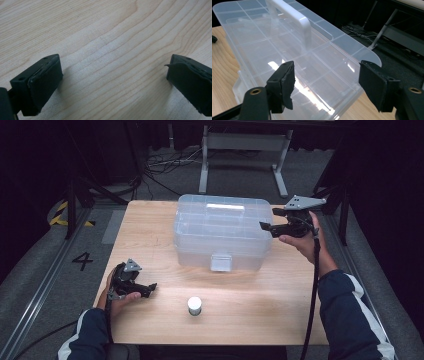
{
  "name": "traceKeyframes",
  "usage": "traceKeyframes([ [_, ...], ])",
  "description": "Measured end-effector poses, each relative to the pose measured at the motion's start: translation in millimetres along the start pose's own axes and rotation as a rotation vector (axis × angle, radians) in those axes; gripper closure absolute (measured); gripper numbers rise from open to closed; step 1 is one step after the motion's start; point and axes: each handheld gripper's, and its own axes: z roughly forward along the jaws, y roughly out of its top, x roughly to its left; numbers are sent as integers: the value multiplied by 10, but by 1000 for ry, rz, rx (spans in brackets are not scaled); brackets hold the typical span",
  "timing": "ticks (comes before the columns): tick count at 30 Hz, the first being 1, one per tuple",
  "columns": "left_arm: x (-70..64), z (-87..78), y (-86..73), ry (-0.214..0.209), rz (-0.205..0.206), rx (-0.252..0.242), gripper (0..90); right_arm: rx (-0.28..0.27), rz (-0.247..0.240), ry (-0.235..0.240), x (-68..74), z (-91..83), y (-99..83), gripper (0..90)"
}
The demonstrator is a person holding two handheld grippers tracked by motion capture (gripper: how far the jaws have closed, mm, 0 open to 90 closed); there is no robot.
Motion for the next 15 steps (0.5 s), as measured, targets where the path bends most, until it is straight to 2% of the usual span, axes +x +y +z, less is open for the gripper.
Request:
traceKeyframes([
  [10, 0, 0, 0, 0, 0, 0, 4, 6, -21, 24, 102, 166, 148, 345],
  [12, 1, 0, 0, 0, 1, 0, 4, 16, -39, 35, 119, 224, 185, 353],
  [15, 0, 0, 0, 0, 0, 0, 4, 21, -34, 43, 124, 269, 213, 370],
])
